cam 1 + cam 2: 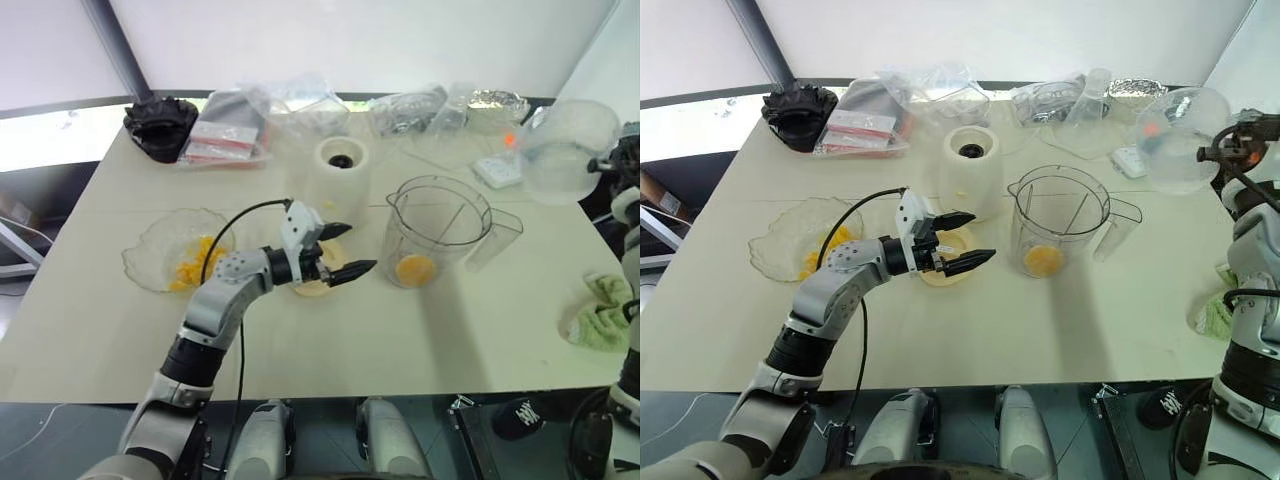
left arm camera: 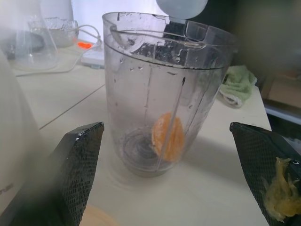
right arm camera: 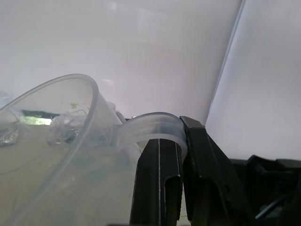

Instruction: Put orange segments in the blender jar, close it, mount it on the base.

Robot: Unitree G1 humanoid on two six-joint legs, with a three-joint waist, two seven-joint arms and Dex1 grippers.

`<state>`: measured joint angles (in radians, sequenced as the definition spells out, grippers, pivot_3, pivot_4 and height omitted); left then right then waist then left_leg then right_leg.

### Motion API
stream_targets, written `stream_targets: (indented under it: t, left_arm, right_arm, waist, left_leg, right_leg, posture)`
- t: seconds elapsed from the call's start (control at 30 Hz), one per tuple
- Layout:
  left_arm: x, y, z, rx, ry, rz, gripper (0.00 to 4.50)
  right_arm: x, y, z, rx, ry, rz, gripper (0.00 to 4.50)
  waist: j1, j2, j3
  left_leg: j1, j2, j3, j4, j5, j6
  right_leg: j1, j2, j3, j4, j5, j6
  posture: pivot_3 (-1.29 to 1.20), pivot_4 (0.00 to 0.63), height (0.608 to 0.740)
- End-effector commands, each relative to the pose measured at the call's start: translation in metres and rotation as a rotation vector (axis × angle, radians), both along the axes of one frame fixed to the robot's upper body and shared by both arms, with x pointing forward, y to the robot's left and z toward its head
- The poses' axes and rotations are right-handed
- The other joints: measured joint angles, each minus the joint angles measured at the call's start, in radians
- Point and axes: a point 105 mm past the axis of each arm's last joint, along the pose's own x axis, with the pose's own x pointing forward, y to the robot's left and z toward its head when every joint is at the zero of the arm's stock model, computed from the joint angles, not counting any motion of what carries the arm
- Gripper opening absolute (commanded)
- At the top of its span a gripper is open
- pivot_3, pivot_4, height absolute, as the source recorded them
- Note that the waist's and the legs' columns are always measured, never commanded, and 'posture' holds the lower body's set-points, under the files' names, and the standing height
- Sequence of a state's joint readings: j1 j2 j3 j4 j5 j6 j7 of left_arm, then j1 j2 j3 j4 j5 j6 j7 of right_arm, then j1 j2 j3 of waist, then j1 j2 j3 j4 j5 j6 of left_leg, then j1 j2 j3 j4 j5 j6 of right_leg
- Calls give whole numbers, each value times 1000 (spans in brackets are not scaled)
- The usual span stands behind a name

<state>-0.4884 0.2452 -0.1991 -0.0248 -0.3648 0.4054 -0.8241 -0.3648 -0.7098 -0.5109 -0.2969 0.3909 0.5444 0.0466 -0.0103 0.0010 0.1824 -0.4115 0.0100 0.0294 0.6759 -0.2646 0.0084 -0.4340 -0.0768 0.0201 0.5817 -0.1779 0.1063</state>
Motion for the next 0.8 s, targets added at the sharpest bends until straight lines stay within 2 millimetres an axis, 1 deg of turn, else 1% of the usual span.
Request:
stream_targets:
  t: [0.03, 0.23, 0.43, 0.6, 0.8]
  left_arm:
    - [2, 0, 13, -18, -46, 1, 4500]
    - [1, -2, 13, -15, -48, -6, 4500]
    - [2, -2, 14, -14, -51, -10, 4500]
    - [1, -4, 13, -11, -54, -14, 4500]
    - [1, -3, 12, -6, -52, -12, 4500]
  right_arm:
    - [-16, 16, 31, -103, -97, 17, 35]
    - [-21, 27, 34, -186, -89, 35, 35]
    - [-23, 32, 34, -226, -83, 46, 35]
    - [-24, 42, 29, -361, -42, 58, 35]
    - [-24, 44, 26, -414, -28, 62, 35]
  waist:
    - [0, 0, 0]
    - [-1, 0, 0]
    - [-1, 0, 0]
    - [-1, 0, 0]
    - [-1, 0, 0]
  left_leg:
    - [0, 0, 0, 0, 0, 0]
    - [0, 0, 0, 0, 0, 0]
    - [0, 0, 0, 0, 0, 0]
    - [0, 0, 0, 0, 0, 0]
    - [0, 0, 0, 0, 0, 0]
  right_leg:
    - [0, 0, 0, 0, 0, 0]
    - [0, 0, 0, 0, 0, 0]
    - [0, 0, 0, 0, 0, 0]
    - [0, 0, -1, 0, 0, 0]
    - [0, 0, -1, 0, 0, 0]
  posture:
    - [0, 150, 740]
    - [0, 150, 740]
    - [0, 150, 740]
    - [0, 150, 740]
    - [0, 150, 740]
